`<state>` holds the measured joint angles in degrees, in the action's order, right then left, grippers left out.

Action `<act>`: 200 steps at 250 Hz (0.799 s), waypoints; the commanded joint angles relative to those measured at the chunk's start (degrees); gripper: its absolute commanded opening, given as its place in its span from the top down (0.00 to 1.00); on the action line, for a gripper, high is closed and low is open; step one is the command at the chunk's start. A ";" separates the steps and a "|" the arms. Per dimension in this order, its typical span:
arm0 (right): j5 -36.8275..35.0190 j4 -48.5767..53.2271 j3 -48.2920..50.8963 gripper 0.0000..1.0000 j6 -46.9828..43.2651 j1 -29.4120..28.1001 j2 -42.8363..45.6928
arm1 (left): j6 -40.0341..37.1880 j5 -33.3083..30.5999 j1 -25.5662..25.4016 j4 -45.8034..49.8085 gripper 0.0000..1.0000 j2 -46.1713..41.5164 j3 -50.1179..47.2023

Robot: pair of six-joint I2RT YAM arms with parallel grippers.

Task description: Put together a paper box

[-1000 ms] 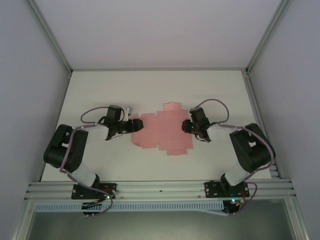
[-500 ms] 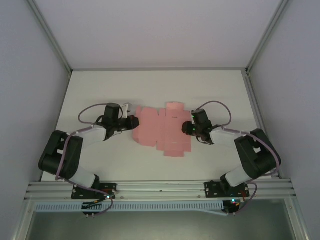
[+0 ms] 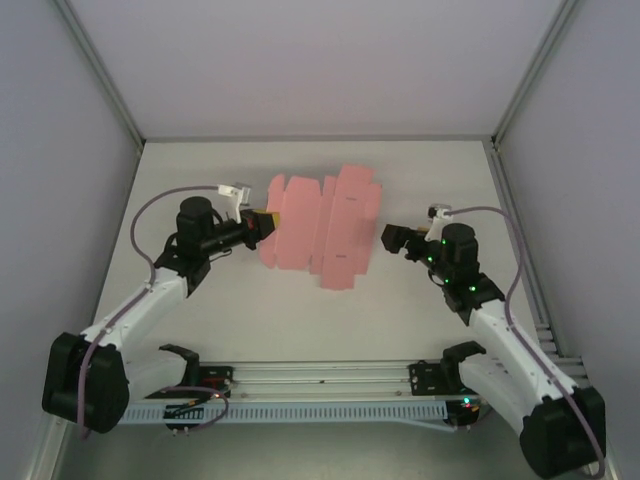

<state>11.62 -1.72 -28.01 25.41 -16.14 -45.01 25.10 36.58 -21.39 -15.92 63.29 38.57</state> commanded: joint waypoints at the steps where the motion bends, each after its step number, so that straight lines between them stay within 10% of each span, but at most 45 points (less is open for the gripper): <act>1: 5.58 1.21 1.54 0.00 -3.23 2.23 6.13 | 1.48 4.62 -0.41 -4.50 1.00 -4.25 2.69; 67: 20.58 -3.32 -1.21 0.00 2.27 8.48 9.76 | 4.35 5.46 -0.41 -5.20 1.00 -12.63 4.41; 200: 44.28 -38.09 -3.99 0.11 12.45 11.81 -9.76 | 9.39 9.74 -0.50 -10.53 1.00 -20.91 2.68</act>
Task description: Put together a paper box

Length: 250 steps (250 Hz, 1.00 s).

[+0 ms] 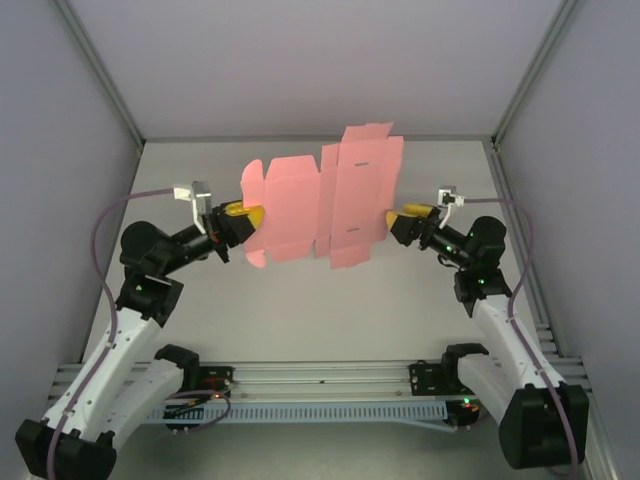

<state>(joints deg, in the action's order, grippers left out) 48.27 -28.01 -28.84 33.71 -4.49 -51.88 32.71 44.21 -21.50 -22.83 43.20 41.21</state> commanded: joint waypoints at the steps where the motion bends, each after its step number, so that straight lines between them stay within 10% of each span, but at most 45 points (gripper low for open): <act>1: 7.71 -11.84 -3.25 0.12 4.20 0.13 -3.02 | 1.81 2.11 -0.39 -3.62 1.00 -0.83 0.02; 66: 12.65 -19.53 -3.52 0.65 8.00 -0.23 -5.64 | 1.58 1.28 -0.36 -3.31 1.00 -0.73 -0.68; 250: 8.05 5.32 -5.27 0.71 -11.89 -5.06 -0.33 | 2.30 -0.97 -0.39 -3.42 1.00 -0.79 -1.22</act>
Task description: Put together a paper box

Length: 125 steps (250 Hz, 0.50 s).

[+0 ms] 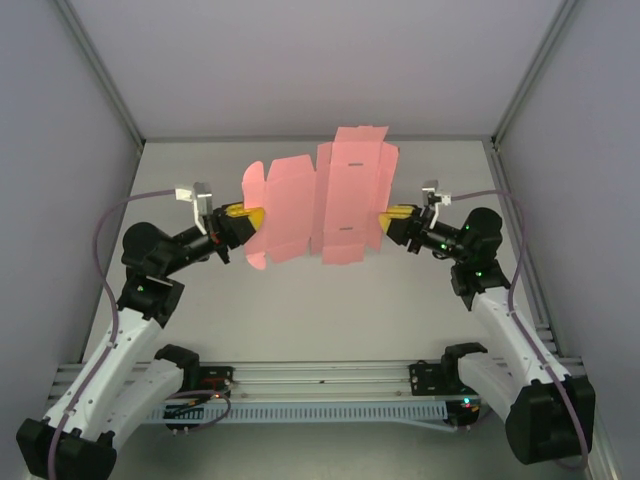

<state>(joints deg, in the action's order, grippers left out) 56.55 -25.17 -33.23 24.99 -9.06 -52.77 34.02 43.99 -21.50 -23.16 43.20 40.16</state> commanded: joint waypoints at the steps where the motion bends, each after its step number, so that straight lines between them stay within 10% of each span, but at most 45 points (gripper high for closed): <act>1: -0.27 2.48 -0.91 0.71 -3.23 -0.51 0.57 | 1.02 -0.75 -0.39 -3.15 1.00 -0.77 -0.17; 89: -0.83 2.33 -1.04 0.71 -4.73 -0.46 -3.24 | 1.41 0.48 -0.39 -4.17 1.00 -1.64 -0.44; 125: -0.22 -1.50 -0.87 0.86 -2.94 -0.72 -4.03 | 1.06 0.25 -0.39 -3.24 1.00 -1.90 -0.31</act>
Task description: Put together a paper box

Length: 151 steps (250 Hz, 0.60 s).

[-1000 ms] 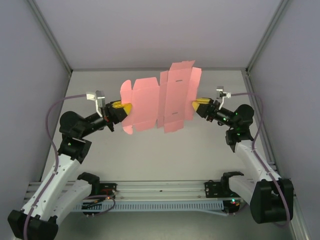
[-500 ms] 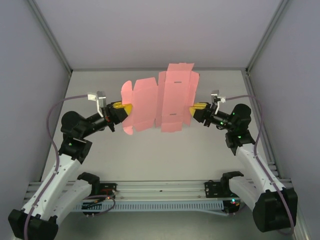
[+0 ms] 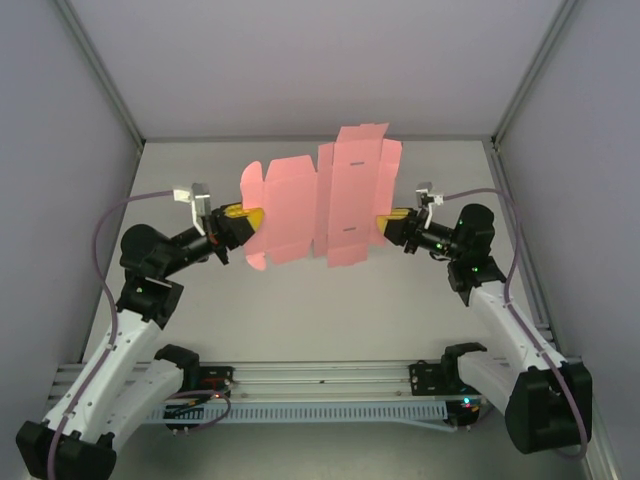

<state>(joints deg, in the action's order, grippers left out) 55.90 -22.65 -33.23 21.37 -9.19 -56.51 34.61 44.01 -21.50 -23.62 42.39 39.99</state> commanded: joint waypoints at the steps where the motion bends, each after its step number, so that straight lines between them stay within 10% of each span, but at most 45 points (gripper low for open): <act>1: 0.44 -4.08 -0.82 0.86 0.69 -0.62 -0.24 | 0.42 0.17 -0.39 -2.72 1.00 -1.13 -0.11; 54: -6.17 4.56 -2.80 1.00 -2.78 -1.08 2.22 | -2.22 -5.16 -0.39 5.34 1.00 -1.31 0.07; 89: -9.46 18.96 -4.30 1.00 -10.07 -3.71 2.71 | -7.51 -25.76 -0.39 27.39 0.02 -1.31 1.67; 122: -11.10 17.96 2.90 1.00 -4.99 -6.28 1.65 | -5.26 -53.68 -0.38 46.43 0.00 -0.11 5.10; 151: -15.44 17.89 8.40 1.00 -0.81 -8.99 -0.43 | -3.41 -60.39 -0.39 50.70 0.00 0.65 5.32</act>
<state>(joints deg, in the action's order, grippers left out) 45.95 -8.25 -29.80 16.78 -15.84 -55.00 30.11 1.69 -21.80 14.09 42.96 43.07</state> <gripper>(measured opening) 0.047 0.996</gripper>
